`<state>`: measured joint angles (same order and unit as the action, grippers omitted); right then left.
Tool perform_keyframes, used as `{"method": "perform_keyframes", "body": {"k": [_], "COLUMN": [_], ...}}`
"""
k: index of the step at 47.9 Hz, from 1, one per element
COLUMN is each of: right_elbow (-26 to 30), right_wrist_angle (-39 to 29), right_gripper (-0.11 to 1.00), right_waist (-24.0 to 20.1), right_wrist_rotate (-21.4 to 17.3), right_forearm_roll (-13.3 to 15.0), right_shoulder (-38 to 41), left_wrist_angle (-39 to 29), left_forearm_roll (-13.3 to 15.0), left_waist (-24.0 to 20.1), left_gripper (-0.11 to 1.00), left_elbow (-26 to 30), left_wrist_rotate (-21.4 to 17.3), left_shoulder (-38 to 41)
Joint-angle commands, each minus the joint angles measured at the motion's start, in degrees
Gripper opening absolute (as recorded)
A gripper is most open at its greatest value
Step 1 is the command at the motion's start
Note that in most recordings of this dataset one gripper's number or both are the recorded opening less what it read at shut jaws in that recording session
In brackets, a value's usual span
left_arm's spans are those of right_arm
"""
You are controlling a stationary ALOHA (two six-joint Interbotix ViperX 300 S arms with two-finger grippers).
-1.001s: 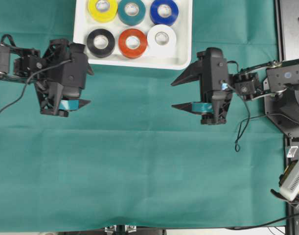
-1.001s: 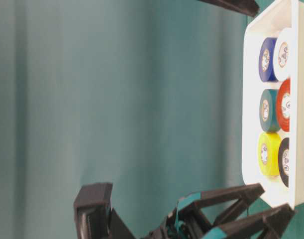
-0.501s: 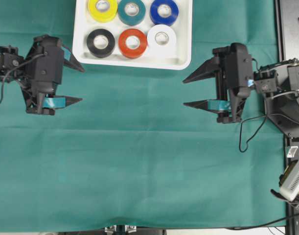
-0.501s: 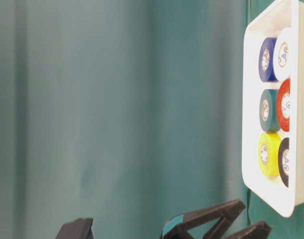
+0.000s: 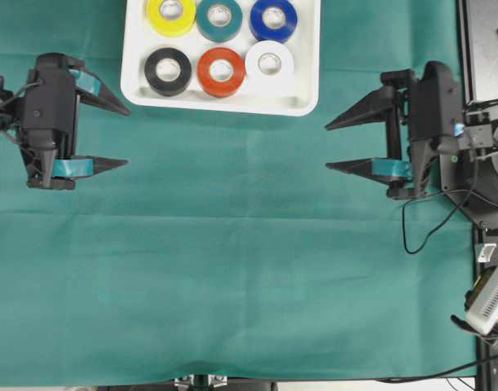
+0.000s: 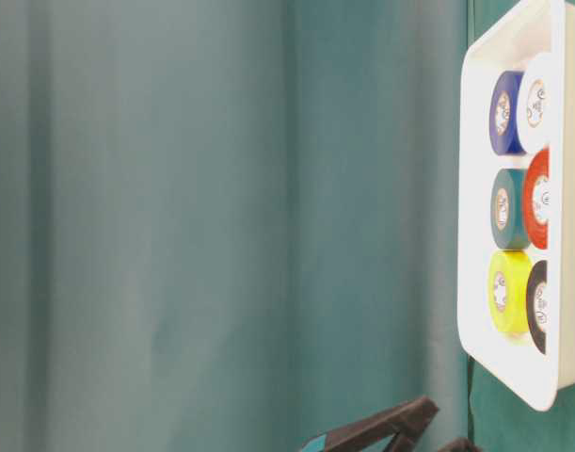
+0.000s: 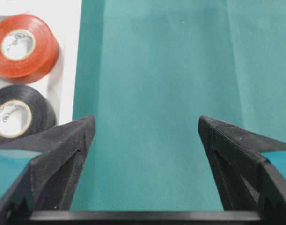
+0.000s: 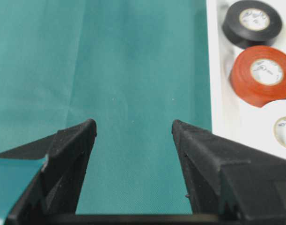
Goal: Put the tape alternately from left to right into the white case.
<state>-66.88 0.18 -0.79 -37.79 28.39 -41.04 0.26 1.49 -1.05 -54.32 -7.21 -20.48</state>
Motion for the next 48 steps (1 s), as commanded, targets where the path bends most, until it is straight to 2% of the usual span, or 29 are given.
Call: {"method": "perform_keyframes", "body": {"k": [1,19,37,48], "right_elbow": [-0.2,-3.2,-4.5,-5.7], "right_wrist_angle": [0.5,0.5,0.5,0.5], "right_gripper": [0.76,0.76,0.76,0.76], "right_waist": [0.4,1.1,1.1,1.1], "right_wrist_rotate": [0.0,0.0,0.0,0.0], "right_forearm_roll": [0.0,0.0,0.0,0.0], "right_shoulder": [-5.1,-12.0,-14.2,-16.0], "left_wrist_angle": [1.5,3.1,4.7,5.1], "left_forearm_roll": [0.2,0.2,0.2,0.2], "left_waist": [0.1,0.1,0.1,0.1], "left_gripper": [0.57,0.57,0.57,0.57], "left_elbow": [-0.1,-1.8,-6.6,-8.9], "left_wrist_rotate": [0.1,0.1,0.2,1.9], "left_shoulder": [-1.2,-4.5,-10.6,-13.6]}}
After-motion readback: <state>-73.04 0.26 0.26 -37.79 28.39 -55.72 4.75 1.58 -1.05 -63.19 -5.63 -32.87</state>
